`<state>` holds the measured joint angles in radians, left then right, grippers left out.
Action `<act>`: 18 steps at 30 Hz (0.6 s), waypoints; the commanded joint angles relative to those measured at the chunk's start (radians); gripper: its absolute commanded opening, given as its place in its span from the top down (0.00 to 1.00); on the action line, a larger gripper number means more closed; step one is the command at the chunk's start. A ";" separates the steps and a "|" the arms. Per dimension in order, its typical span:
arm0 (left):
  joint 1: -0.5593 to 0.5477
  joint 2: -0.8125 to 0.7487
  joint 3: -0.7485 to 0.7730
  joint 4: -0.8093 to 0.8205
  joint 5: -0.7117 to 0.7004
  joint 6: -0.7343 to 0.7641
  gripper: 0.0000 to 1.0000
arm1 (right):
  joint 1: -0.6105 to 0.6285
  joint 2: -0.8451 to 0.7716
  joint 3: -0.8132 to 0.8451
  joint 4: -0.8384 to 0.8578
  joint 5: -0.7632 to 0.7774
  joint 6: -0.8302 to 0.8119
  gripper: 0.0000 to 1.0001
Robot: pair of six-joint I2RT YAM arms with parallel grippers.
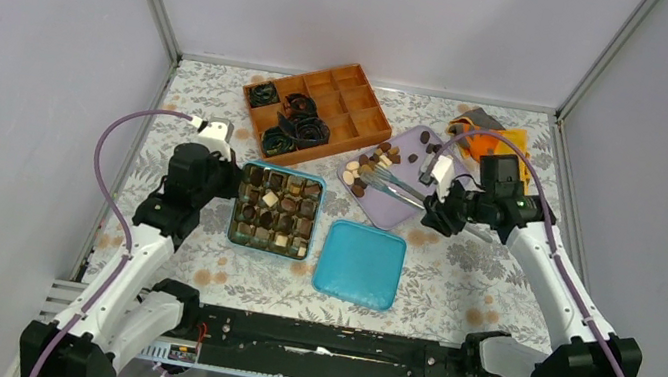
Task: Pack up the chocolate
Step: Pick up the fake chocolate from the plate, then place the fake chocolate in the packing box.
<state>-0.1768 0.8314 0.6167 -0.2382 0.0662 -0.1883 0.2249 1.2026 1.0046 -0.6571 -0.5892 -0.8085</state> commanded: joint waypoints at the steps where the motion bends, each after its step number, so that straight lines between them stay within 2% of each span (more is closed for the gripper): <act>1: 0.003 -0.003 0.013 0.131 0.018 -0.014 1.00 | 0.092 -0.051 0.032 -0.010 -0.070 -0.069 0.92; 10: 0.003 0.018 0.016 0.126 0.011 -0.010 1.00 | 0.357 0.017 0.112 0.000 0.027 -0.084 0.93; 18: 0.003 0.034 0.021 0.118 0.003 -0.007 1.00 | 0.611 0.183 0.205 -0.004 0.229 -0.114 0.92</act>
<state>-0.1768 0.8719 0.6159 -0.2386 0.0650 -0.1848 0.7444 1.3247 1.1320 -0.6720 -0.4667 -0.8936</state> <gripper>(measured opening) 0.022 0.407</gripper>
